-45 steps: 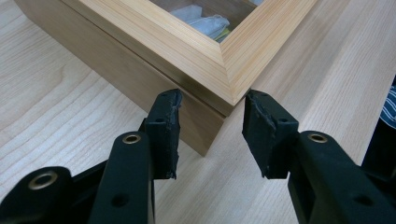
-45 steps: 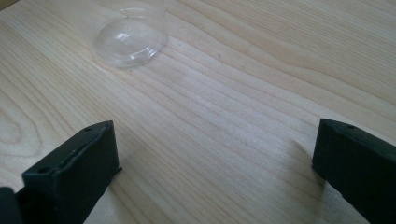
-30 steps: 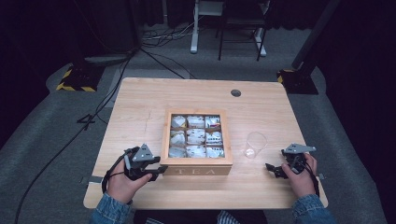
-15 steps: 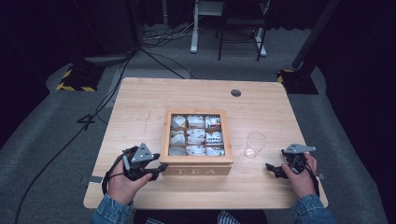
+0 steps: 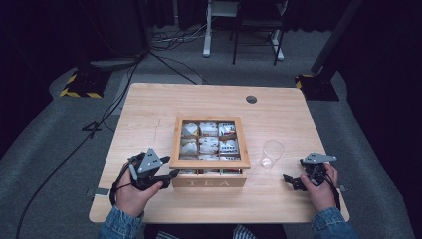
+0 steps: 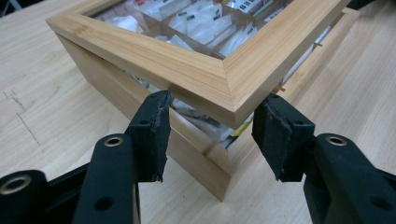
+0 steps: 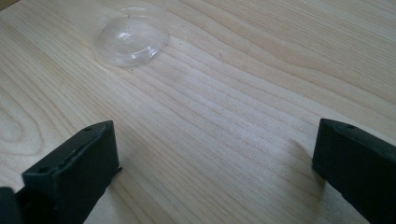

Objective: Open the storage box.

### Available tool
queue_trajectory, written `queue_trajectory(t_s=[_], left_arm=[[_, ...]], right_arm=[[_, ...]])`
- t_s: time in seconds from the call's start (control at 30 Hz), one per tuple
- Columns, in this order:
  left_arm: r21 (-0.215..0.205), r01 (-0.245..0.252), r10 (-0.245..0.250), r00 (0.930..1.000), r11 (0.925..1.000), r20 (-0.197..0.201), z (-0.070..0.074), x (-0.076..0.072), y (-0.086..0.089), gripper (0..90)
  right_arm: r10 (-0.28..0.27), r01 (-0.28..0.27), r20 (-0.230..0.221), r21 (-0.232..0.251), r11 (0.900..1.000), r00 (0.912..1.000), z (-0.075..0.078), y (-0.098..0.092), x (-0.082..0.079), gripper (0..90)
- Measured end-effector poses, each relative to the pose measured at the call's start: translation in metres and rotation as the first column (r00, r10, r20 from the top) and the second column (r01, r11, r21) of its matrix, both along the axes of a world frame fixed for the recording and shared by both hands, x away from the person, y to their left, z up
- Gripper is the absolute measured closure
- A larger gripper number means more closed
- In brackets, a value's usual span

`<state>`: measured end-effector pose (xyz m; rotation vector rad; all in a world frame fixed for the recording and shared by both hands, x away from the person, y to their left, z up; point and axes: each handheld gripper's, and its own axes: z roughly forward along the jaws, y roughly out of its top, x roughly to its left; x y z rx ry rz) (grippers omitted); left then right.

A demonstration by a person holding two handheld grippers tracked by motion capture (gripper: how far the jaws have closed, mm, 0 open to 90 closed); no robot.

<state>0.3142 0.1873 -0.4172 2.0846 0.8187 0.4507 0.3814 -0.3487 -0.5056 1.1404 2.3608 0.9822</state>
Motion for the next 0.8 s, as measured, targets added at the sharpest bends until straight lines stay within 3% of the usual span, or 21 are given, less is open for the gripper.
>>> queue_trajectory(t_s=[0.33,0.57,0.8], left_arm=[[-0.032,-0.024,0.026,0.9975,0.9992,0.066,0.012,0.004,-0.001,47.3],[-0.057,-0.031,0.036,0.9947,0.9979,0.097,0.023,0.009,0.0,47.2],[-0.057,-0.035,0.041,0.9921,0.9978,0.119,0.031,0.012,-0.002,47.3]], right_arm=[[0.0,0.0,0.0,0.0,1.0,1.0,0.0,0.0,0.0,0.3],[0.0,0.0,0.0,0.0,1.0,1.0,0.0,0.0,0.0,0.3],[0.0,0.0,0.0,0.0,1.0,1.0,0.0,0.0,0.0,0.3]])
